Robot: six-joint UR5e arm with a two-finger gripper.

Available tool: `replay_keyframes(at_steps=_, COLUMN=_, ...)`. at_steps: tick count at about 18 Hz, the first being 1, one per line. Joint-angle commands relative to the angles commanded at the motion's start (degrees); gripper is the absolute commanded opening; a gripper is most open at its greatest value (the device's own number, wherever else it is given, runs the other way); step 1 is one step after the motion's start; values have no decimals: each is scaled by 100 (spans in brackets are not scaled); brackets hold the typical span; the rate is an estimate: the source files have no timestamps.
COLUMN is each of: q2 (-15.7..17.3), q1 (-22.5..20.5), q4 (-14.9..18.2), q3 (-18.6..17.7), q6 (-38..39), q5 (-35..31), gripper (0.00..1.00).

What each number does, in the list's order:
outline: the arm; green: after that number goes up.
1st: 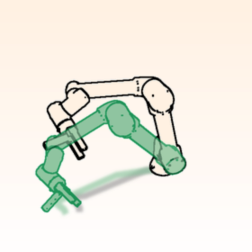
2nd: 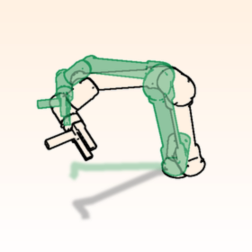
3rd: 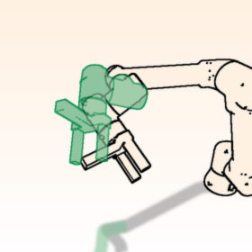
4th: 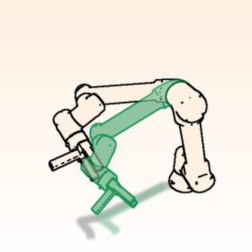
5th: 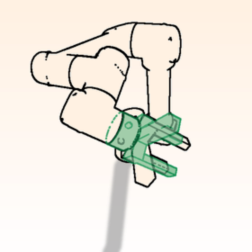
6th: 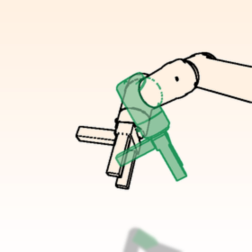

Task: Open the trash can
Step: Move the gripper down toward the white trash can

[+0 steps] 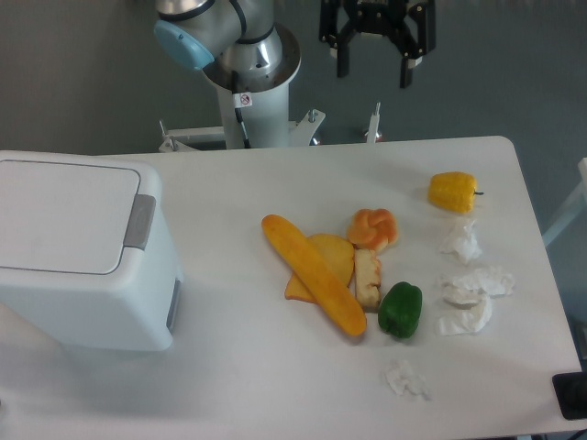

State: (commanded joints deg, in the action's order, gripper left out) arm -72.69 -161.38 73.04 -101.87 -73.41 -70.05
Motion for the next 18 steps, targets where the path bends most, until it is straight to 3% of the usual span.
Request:
replay_keyframes(at_steps=12, q2=-18, q1=352, q4=-9, q3=141, q6=1845, q5=817, gripper=100)
replay_keyframes(at_steps=18, q2=-131, q1=879, q4=0, q3=219, q6=2997, q5=888, gripper=100)
